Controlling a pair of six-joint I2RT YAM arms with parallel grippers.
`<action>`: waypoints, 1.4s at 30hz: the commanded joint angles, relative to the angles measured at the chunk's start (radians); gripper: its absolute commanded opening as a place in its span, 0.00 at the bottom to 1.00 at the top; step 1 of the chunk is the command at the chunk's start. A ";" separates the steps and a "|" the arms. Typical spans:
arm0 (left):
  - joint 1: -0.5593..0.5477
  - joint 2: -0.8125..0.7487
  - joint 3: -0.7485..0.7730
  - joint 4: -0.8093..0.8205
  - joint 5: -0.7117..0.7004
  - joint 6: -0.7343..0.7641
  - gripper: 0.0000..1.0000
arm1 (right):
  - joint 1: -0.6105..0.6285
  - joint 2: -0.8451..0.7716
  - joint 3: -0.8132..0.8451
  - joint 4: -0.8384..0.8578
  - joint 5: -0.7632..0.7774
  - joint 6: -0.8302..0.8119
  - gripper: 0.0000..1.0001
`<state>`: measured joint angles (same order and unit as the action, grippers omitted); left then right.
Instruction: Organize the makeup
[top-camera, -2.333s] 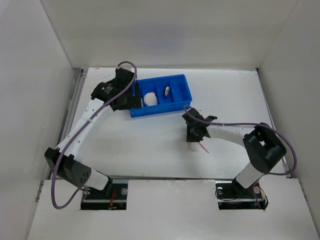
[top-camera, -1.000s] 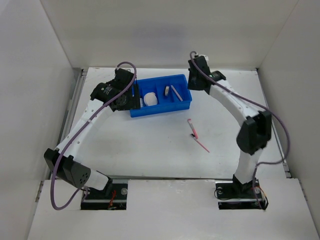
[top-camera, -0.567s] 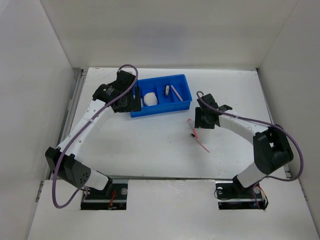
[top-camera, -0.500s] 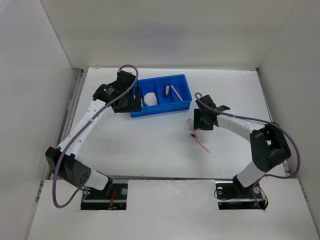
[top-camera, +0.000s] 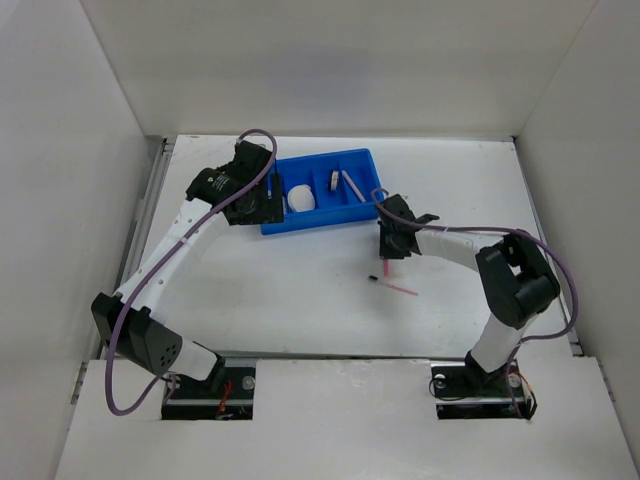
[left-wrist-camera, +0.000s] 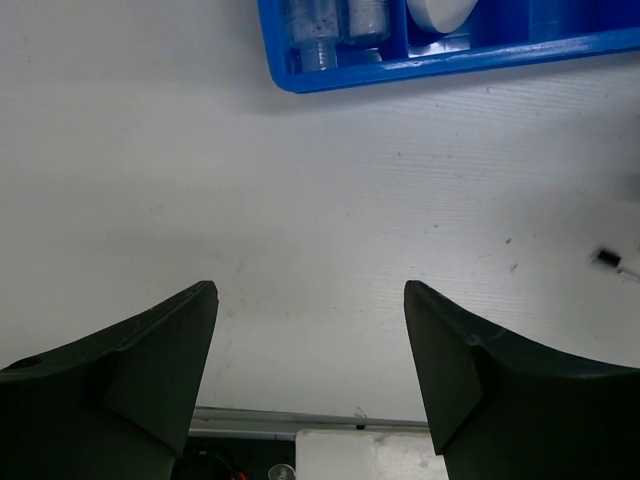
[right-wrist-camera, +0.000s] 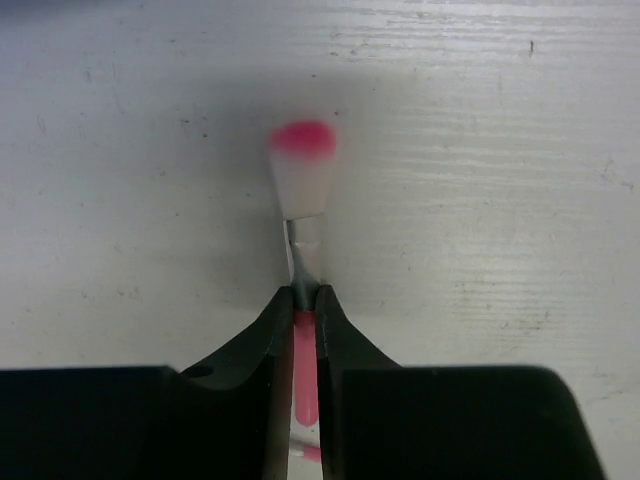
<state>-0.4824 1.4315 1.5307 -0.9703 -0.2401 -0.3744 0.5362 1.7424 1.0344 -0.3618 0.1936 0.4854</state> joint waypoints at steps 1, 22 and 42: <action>-0.004 -0.014 -0.006 -0.007 -0.007 -0.003 0.72 | 0.004 0.006 0.029 -0.035 0.070 0.048 0.10; -0.004 -0.052 0.002 -0.034 -0.037 0.017 0.72 | -0.024 0.314 0.964 -0.308 0.175 -0.153 0.05; -0.004 -0.062 -0.007 -0.025 -0.067 0.017 0.72 | -0.035 -0.134 0.355 -0.143 -0.015 -0.122 0.50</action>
<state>-0.4824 1.3781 1.5303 -1.0027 -0.2863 -0.3676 0.4927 1.7187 1.5669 -0.6064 0.2745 0.3645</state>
